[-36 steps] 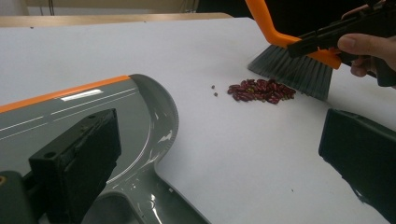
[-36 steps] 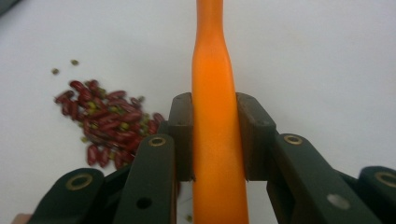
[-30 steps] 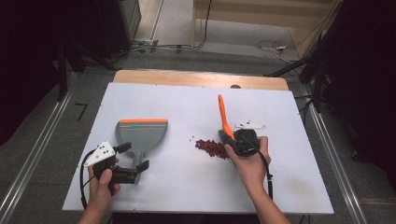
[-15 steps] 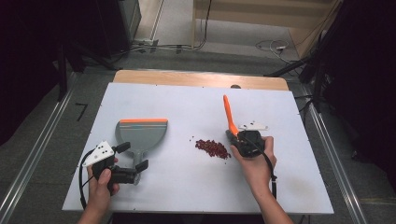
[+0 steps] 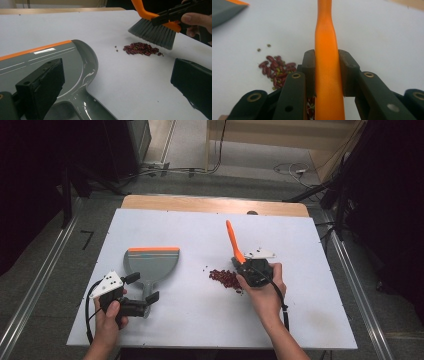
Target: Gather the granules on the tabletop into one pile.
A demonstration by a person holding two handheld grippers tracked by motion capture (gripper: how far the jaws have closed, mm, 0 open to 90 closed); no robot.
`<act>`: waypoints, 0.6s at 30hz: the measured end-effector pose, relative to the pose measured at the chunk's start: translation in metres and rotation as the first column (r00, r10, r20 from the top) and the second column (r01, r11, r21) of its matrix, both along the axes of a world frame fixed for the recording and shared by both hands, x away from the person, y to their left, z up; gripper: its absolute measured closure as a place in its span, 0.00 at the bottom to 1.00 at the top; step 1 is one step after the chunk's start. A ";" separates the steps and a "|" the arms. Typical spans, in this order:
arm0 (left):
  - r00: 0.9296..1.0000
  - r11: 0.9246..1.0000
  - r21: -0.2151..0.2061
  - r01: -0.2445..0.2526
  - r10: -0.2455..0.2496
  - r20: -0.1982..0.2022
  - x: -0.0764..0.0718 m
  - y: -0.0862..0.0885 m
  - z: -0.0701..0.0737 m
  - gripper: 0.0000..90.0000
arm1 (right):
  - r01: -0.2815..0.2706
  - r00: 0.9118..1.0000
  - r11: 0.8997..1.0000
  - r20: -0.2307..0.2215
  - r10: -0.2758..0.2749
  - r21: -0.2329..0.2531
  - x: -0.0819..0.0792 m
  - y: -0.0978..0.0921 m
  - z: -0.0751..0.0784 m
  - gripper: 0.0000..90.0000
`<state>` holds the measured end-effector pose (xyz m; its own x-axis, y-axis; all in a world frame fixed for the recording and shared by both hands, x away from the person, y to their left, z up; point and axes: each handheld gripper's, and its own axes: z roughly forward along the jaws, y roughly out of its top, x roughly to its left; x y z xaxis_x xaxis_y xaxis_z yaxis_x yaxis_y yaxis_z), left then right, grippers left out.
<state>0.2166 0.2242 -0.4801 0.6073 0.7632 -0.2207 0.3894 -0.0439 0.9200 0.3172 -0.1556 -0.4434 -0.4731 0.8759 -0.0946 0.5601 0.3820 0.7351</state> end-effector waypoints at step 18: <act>1.000 1.000 -0.002 -0.009 0.009 0.003 0.000 0.004 0.001 0.00 | -0.283 0.959 0.959 -0.004 0.283 -0.008 0.019 0.012 0.025 0.76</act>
<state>0.2161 0.2283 -0.4794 0.6015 0.7680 -0.2202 0.3870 -0.0389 0.9213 0.3361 -0.1435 -0.4182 -0.7017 0.7054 -0.0999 0.4301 0.5312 0.7300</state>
